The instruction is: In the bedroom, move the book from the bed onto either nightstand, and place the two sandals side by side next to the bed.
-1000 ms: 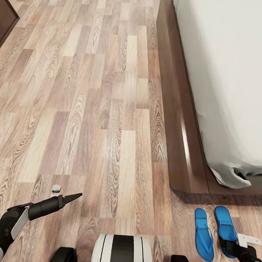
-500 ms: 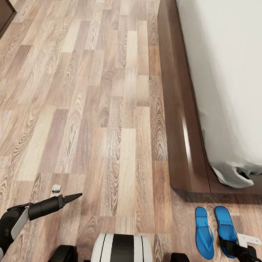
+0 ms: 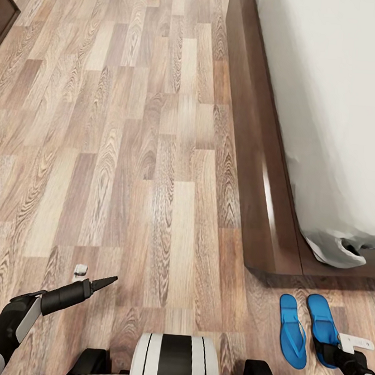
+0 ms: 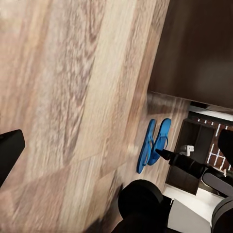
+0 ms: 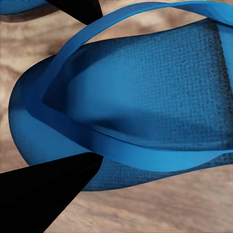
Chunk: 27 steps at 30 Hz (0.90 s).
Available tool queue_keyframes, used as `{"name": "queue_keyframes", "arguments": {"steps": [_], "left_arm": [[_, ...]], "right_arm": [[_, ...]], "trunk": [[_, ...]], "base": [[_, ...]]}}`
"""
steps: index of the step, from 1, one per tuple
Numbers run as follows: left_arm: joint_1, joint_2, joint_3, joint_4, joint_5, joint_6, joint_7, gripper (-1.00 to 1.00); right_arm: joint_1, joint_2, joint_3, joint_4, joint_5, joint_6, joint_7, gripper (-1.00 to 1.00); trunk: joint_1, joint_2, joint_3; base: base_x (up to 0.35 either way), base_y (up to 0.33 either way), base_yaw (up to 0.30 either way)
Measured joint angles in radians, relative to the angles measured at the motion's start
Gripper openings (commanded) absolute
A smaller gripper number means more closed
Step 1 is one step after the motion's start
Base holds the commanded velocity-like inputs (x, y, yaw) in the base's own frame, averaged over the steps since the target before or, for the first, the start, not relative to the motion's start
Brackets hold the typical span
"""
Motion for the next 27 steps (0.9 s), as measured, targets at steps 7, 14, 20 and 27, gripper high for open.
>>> {"name": "queue_keyframes", "arguments": {"steps": [7,14,20,27], "left_arm": [[0.000,0.000,0.000,0.000,0.000,0.001,0.001,1.00],[0.000,0.000,0.000,0.000,0.000,0.001,0.000,1.00],[0.000,0.000,0.000,0.000,0.000,0.001,0.001,1.00],[0.000,0.000,0.000,0.000,0.001,0.001,0.001,1.00]], "right_arm": [[0.000,0.000,0.000,-0.002,0.000,0.000,0.000,-1.00],[0.000,0.000,0.000,-0.004,0.000,-0.001,0.000,-1.00],[0.000,0.000,-0.001,-0.005,0.000,-0.001,0.001,1.00],[0.000,0.000,-0.001,-0.006,-0.002,-0.001,0.000,1.00]], "trunk": [[0.000,0.000,0.000],[0.000,0.000,0.000],[0.000,0.000,0.000],[0.000,0.000,0.000]], "base": [[0.000,0.000,0.000],[0.000,0.000,0.000],[0.000,0.000,0.000],[0.000,0.000,0.000]]}}
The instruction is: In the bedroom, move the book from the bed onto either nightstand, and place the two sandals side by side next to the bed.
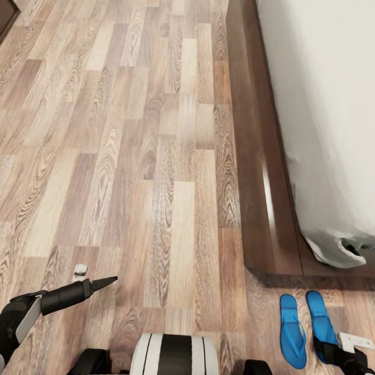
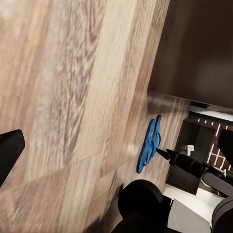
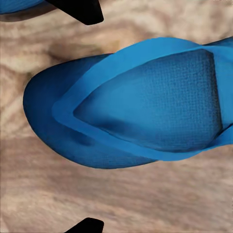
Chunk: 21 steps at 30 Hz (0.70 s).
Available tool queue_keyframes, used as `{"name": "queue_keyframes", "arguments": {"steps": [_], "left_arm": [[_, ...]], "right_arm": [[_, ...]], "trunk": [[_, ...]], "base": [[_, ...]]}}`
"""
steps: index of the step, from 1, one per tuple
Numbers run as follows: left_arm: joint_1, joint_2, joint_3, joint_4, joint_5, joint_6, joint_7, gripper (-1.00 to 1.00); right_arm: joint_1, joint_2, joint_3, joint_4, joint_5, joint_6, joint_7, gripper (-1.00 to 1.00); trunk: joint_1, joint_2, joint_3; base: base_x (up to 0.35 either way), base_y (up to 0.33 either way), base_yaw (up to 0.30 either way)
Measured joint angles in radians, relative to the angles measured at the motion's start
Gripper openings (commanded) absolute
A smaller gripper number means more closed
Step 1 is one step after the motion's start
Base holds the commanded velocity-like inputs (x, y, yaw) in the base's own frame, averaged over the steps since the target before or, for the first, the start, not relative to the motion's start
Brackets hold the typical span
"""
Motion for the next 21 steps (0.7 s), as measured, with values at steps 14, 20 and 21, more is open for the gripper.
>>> {"name": "queue_keyframes", "arguments": {"steps": [14,20,21], "left_arm": [[0.000,0.001,0.001,0.000,0.001,0.000,0.000,1.00],[0.000,0.001,0.000,0.000,0.000,0.001,0.000,1.00],[0.000,0.001,0.000,0.000,0.000,0.001,0.000,1.00]], "right_arm": [[0.000,0.000,-0.001,0.000,0.000,0.000,0.000,1.00],[0.000,0.000,-0.002,0.000,0.000,0.000,0.000,1.00],[0.000,0.000,-0.002,0.000,0.000,0.000,0.000,1.00]], "trunk": [[0.000,0.000,0.000],[-0.001,0.001,0.011],[-0.002,0.001,0.015]], "base": [[0.000,0.000,0.000],[0.000,0.000,0.000],[0.000,0.000,0.000]]}}
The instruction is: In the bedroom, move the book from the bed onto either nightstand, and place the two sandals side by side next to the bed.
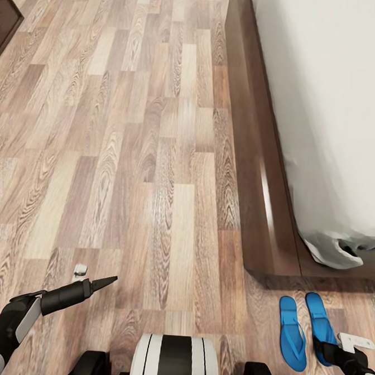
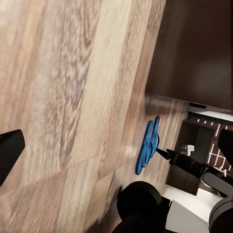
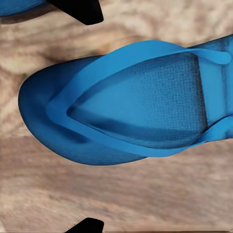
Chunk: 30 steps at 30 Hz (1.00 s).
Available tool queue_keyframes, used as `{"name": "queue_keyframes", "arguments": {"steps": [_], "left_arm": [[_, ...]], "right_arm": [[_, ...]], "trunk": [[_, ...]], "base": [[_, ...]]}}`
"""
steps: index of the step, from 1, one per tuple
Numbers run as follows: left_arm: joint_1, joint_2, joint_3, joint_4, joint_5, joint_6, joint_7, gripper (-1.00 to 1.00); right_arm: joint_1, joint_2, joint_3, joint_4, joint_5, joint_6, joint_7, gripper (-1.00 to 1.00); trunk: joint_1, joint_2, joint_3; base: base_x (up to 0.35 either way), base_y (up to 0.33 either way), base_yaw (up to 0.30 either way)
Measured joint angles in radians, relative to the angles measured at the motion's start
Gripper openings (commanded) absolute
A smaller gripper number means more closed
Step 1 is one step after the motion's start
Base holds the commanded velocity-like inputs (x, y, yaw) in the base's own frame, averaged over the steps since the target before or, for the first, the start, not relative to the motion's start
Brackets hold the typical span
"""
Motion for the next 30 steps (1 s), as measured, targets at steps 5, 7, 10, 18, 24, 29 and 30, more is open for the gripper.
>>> {"name": "queue_keyframes", "arguments": {"steps": [5,7,10,18,24,29,30], "left_arm": [[0.000,0.000,0.000,0.000,0.000,0.000,0.000,1.00],[0.000,0.000,0.000,0.000,0.000,0.000,0.000,1.00],[0.000,-0.001,0.000,0.000,0.000,0.000,0.000,1.00],[0.000,-0.001,0.000,0.000,-0.001,0.000,0.000,1.00],[0.000,-0.001,-0.001,0.007,0.000,-0.001,0.039,1.00],[0.000,-0.014,-0.003,0.066,-0.002,-0.019,0.159,1.00],[0.000,-0.023,-0.002,0.088,-0.003,-0.040,0.185,1.00]], "right_arm": [[0.000,0.000,0.000,0.000,0.000,0.000,0.001,1.00],[0.000,0.000,0.000,-0.001,0.000,0.000,0.001,1.00],[0.000,0.000,0.000,-0.001,0.000,0.000,0.001,1.00],[0.000,0.000,0.000,-0.001,0.000,0.000,0.003,1.00],[0.000,-0.001,-0.003,-0.014,-0.003,0.006,0.007,1.00],[0.000,-0.005,-0.007,-0.115,-0.049,0.016,0.143,1.00],[0.001,-0.008,-0.008,-0.133,-0.094,0.025,0.255,1.00]], "trunk": [[-0.002,0.001,0.019],[-0.003,0.002,0.027],[-0.005,0.002,0.039],[-0.008,0.004,0.070],[-0.011,0.006,0.093],[-0.013,0.007,0.112],[-0.013,0.007,0.116]], "base": [[0.000,0.000,0.000],[0.000,0.000,0.000],[0.000,0.000,0.000],[0.000,0.000,0.000],[0.000,0.000,0.000],[0.000,0.000,0.000],[0.000,0.000,0.000]]}}
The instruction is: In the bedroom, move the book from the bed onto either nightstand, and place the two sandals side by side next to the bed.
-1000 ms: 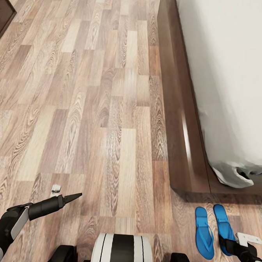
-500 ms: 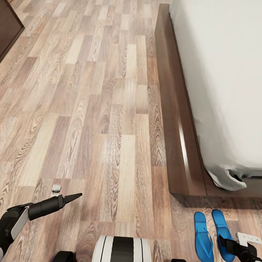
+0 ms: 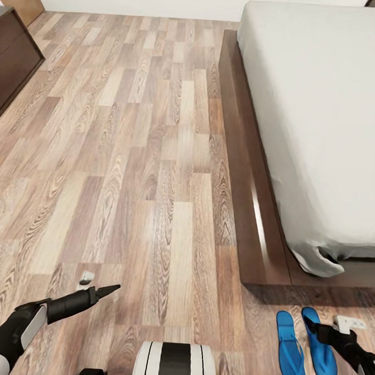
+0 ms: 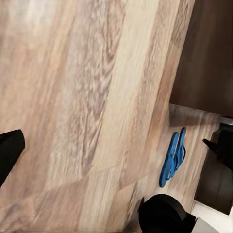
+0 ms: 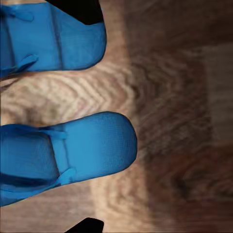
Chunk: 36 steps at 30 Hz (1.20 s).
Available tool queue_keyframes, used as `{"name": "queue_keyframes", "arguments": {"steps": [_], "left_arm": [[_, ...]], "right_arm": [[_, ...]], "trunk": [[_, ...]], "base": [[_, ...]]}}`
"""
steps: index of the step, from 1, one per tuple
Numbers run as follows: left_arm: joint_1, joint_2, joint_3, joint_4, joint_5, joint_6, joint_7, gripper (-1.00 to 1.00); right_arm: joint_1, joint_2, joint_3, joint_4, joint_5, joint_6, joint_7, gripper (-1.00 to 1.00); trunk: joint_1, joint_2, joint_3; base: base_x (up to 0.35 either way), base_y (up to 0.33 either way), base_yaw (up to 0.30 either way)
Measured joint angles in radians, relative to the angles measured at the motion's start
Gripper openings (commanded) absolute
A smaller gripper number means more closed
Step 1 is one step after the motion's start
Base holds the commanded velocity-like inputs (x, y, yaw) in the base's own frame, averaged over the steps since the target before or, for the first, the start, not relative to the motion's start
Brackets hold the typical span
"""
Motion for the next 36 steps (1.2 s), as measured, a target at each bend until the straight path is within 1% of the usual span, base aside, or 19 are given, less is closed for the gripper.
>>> {"name": "queue_keyframes", "arguments": {"steps": [1,2,3,4,5,6,7,9,10,11,12,14,15,17,21,24,26,36], "left_arm": [[0.000,-0.005,0.000,0.019,0.000,-0.019,0.011,1.00],[0.000,-0.007,0.000,0.030,0.000,-0.030,0.015,1.00],[0.001,-0.009,0.000,0.053,0.000,-0.052,0.021,1.00],[0.001,-0.010,0.001,0.065,0.000,-0.064,0.023,1.00],[0.002,-0.012,0.001,0.102,-0.002,-0.097,0.027,1.00],[0.003,-0.012,0.001,0.116,-0.004,-0.109,0.028,1.00],[0.006,-0.012,0.001,0.143,-0.009,-0.131,0.029,1.00],[0.009,-0.013,0.001,0.174,-0.017,-0.159,0.031,1.00],[0.011,-0.013,0.000,0.208,-0.028,-0.194,0.032,1.00],[0.012,-0.012,0.001,0.244,-0.038,-0.236,0.032,1.00],[0.012,-0.011,0.001,0.262,-0.042,-0.258,0.031,1.00],[0.013,-0.009,0.003,0.329,-0.056,-0.342,0.031,1.00],[0.014,-0.010,0.004,0.350,-0.060,-0.367,0.032,1.00],[0.014,-0.011,0.005,0.361,-0.063,-0.380,0.032,1.00],[0.014,-0.012,0.006,0.369,-0.064,-0.391,0.032,1.00],[0.014,-0.012,0.006,0.371,-0.065,-0.394,0.033,1.00],[0.014,-0.013,0.006,0.371,-0.065,-0.395,0.033,1.00],[0.014,-0.012,0.006,0.372,-0.065,-0.395,0.033,1.00]], "right_arm": [[0.000,-0.002,-0.001,-0.005,-0.033,0.016,0.090,1.00],[0.000,-0.003,-0.002,-0.006,-0.048,0.027,0.137,1.00],[0.001,-0.008,-0.003,-0.002,-0.069,0.056,0.224,1.00],[0.002,-0.013,-0.004,0.003,-0.077,0.073,0.267,1.00],[0.006,-0.035,-0.004,0.030,-0.092,0.113,0.369,1.00],[0.009,-0.046,-0.004,0.044,-0.096,0.124,0.400,1.00],[0.015,-0.068,-0.004,0.076,-0.103,0.138,0.449,1.00],[0.019,-0.091,-0.004,0.113,-0.107,0.147,0.491,1.00],[0.022,-0.109,-0.004,0.149,-0.110,0.152,0.522,1.00],[0.024,-0.121,-0.004,0.185,-0.112,0.156,0.546,1.00],[0.024,-0.125,-0.004,0.203,-0.113,0.157,0.555,1.00],[0.026,-0.136,-0.002,0.279,-0.114,0.159,0.577,1.00],[0.026,-0.139,-0.001,0.316,-0.114,0.159,0.582,1.00],[0.026,-0.140,-0.002,0.340,-0.115,0.158,0.585,1.00],[0.027,-0.137,-0.002,0.363,-0.115,0.152,0.584,1.00],[0.027,-0.134,-0.002,0.370,-0.113,0.104,0.580,1.00],[0.027,-0.133,-0.002,0.370,-0.113,0.090,0.580,1.00],[0.027,-0.133,-0.003,0.371,-0.115,0.083,0.576,1.00]], "trunk": [[0.000,0.000,0.004],[-0.001,0.000,0.008],[-0.001,0.001,0.012],[-0.002,0.001,0.015],[-0.002,0.001,0.019],[-0.003,0.001,0.023],[-0.003,0.002,0.027],[-0.004,0.002,0.035],[-0.004,0.002,0.039],[-0.005,0.003,0.043],[-0.005,0.003,0.046],[-0.006,0.003,0.054],[-0.007,0.004,0.058],[-0.008,0.004,0.066],[-0.009,0.005,0.081],[-0.011,0.006,0.093],[-0.012,0.006,0.101],[-0.016,0.008,0.139]], "base": [[0.000,0.000,0.000],[0.000,0.000,0.000],[0.000,0.000,0.000],[0.000,0.000,0.000],[0.000,0.000,0.000],[0.000,0.000,0.000],[0.000,0.000,0.000],[0.000,0.000,0.000],[0.000,0.000,0.000],[0.000,0.000,0.000],[0.000,0.000,0.000],[0.000,0.000,0.000],[0.000,0.000,0.000],[0.000,0.000,0.000],[0.000,0.000,0.000],[0.000,0.000,0.000],[0.000,0.000,0.000],[0.000,0.000,0.000]]}}
